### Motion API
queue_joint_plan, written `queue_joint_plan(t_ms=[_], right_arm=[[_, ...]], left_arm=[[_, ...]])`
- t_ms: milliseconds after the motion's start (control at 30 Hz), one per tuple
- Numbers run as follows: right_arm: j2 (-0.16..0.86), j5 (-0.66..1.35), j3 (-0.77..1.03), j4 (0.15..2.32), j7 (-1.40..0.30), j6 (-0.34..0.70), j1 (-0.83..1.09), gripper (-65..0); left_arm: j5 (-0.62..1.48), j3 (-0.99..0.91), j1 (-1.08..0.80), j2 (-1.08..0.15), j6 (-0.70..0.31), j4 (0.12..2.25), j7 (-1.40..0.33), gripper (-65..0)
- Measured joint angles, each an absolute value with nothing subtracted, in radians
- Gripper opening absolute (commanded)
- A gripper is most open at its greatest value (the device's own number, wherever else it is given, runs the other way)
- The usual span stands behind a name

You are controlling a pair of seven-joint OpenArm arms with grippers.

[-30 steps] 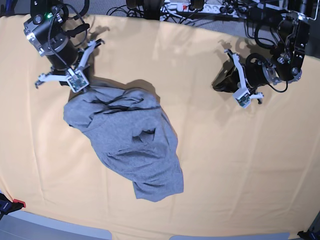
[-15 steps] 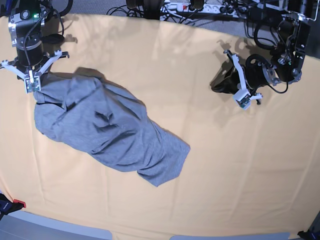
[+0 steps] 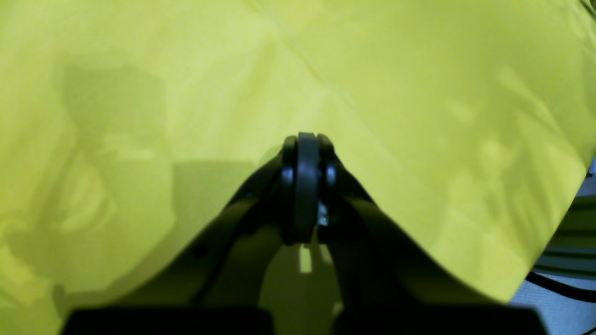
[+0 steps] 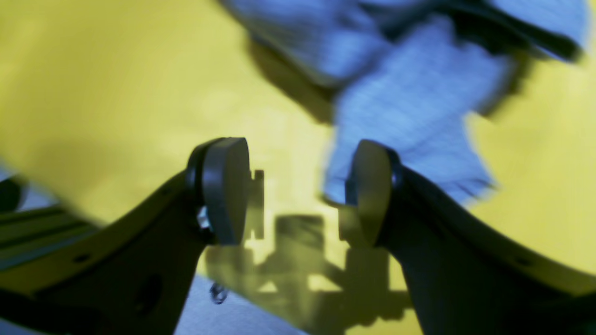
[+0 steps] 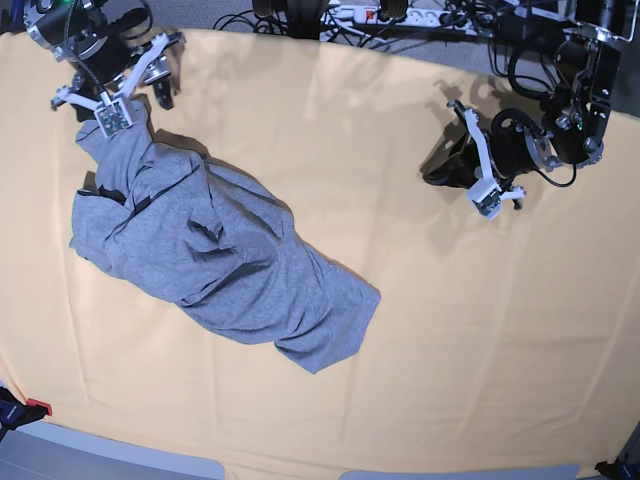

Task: Layout the t-shirt on the table in an organized manner, then fold the t-shirt properly
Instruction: 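Release and regrasp the shirt fabric with the right gripper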

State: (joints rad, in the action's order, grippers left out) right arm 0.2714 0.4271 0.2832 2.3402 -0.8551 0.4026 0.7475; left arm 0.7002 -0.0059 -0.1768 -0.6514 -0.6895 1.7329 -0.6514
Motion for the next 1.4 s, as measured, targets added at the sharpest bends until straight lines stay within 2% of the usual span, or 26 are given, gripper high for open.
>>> queue_joint_plan(t_ms=[100,267,433,567,667,700,800,900,1067,1100,1167,1267,1400], right_arm=[[0.271,0.407,0.283,2.340,-0.844,0.374,0.751,-27.3],[0.272,0.242,0.284,2.340,-0.788,0.235,0.745,-27.3],[0.271,0.389,0.282,2.340,-0.766,0.310,0.724,-27.3],[0.270,0.392,0.282,2.251,-0.755,0.315,0.669,-28.6],[0.271,0.379,0.284,2.192,-0.768,0.307,0.628,-36.2],[0.271,0.380,0.283,2.186,-0.781,0.319,0.618,-42.0],[0.271,0.395,0.283,2.184,-0.802,0.363,0.613,-65.0],[0.271,0.508,0.283,2.184,-0.835,0.438,0.615,-65.0],[0.271,0.874,0.283,2.256,-0.867,0.691,0.617,-65.0],[0.271,0.944,0.283,2.270,-0.876,0.692,0.618,-65.0],[0.271,0.948,0.283,2.288,-0.881,0.693,0.618,-65.0],[0.271,0.756,0.283,2.288,-0.888,0.672,0.617,-65.0],[0.271,0.549,0.283,2.285,-0.868,0.565,0.617,-32.0]], left_arm=[[0.700,-0.006,-0.177,-0.652,-0.690,1.733,-0.652,-65.0],[0.700,-0.006,-0.177,-0.651,-0.690,1.733,-0.652,-65.0],[0.699,-0.006,-0.177,-0.652,-0.690,1.733,-0.652,-65.0],[0.700,-0.006,-0.177,-0.652,-0.690,1.733,-0.652,-65.0],[0.700,-0.006,-0.176,-0.651,-0.690,1.733,-0.651,-65.0],[0.700,-0.006,-0.177,-0.651,-0.690,1.733,-0.652,-65.0],[0.700,-0.006,-0.176,-0.652,-0.690,1.733,-0.653,-65.0],[0.700,-0.006,-0.177,-0.651,-0.690,1.733,-0.654,-65.0],[0.700,-0.006,-0.177,-0.652,-0.690,1.733,-0.652,-65.0],[0.699,-0.006,-0.176,-0.652,-0.690,1.733,-0.653,-65.0],[0.700,-0.006,-0.177,-0.652,-0.690,1.733,-0.654,-65.0],[0.700,-0.006,-0.177,-0.653,-0.690,1.733,-0.655,-65.0],[0.700,-0.006,-0.177,-0.661,-0.690,1.733,-0.655,-65.0]])
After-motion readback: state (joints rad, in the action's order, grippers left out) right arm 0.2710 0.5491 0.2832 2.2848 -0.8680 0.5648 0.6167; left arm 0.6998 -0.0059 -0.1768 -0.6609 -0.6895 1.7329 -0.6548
